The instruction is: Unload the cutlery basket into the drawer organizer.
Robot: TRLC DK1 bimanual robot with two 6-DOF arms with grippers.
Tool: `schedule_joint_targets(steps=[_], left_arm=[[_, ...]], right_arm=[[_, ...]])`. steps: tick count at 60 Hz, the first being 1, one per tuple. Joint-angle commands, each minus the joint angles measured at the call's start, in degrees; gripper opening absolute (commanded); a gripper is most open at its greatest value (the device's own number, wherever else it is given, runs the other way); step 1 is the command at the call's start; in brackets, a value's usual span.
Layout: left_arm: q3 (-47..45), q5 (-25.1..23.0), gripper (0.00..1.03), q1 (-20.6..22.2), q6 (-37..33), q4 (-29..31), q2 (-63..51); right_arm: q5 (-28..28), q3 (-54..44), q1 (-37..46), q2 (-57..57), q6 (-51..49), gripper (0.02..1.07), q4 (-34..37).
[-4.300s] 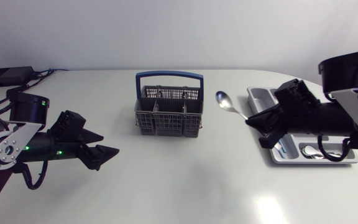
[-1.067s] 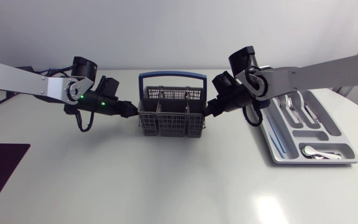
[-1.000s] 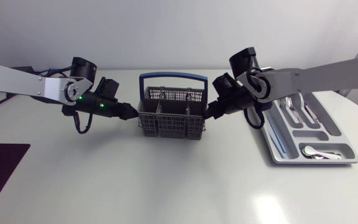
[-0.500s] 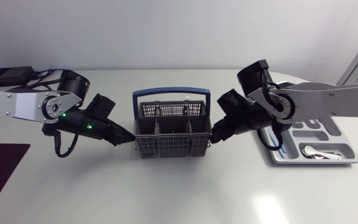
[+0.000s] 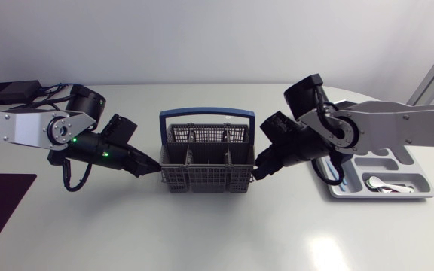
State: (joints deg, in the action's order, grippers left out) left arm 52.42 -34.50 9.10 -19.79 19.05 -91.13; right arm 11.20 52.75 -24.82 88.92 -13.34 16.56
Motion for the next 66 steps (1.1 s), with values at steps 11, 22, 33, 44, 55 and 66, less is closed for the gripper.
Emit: schedule_joint_targets(steps=[11, 22, 33, 44, 55, 66], left_arm=[[-0.2, -1.7, 0.35, 0.5, -1.7, 0.3, -1.6], [-0.2, -0.6, 0.44, -4.2, -3.6, 0.3, -1.6], [-2.4, -0.6, 0.82, -8.5, -4.6, 0.4, 3.0], [-6.9, 1.7, 0.99, -11.7, -3.0, -2.8, 12.4], [-13.1, 12.0, 0.99, -12.0, -0.6, -11.6, 22.1], [-16.2, 13.5, 0.99, -12.3, 0.3, -12.9, 31.9]], right_arm=[[0.3, -0.9, -0.9, -0.6, -1.0, 0.20, -0.8], [-4.2, -2.7, 2.5, -3.2, -2.9, 0.22, -1.1], [-4.1, -4.4, 11.0, -7.0, -5.9, 0.44, -1.4], [-3.4, -6.1, 16.6, -12.0, -8.3, 1.05, -2.4], [-3.5, -7.0, 18.8, -16.4, -8.5, 1.03, -2.9], [-3.7, -7.8, 22.2, -20.6, -6.2, 1.03, -3.1]])
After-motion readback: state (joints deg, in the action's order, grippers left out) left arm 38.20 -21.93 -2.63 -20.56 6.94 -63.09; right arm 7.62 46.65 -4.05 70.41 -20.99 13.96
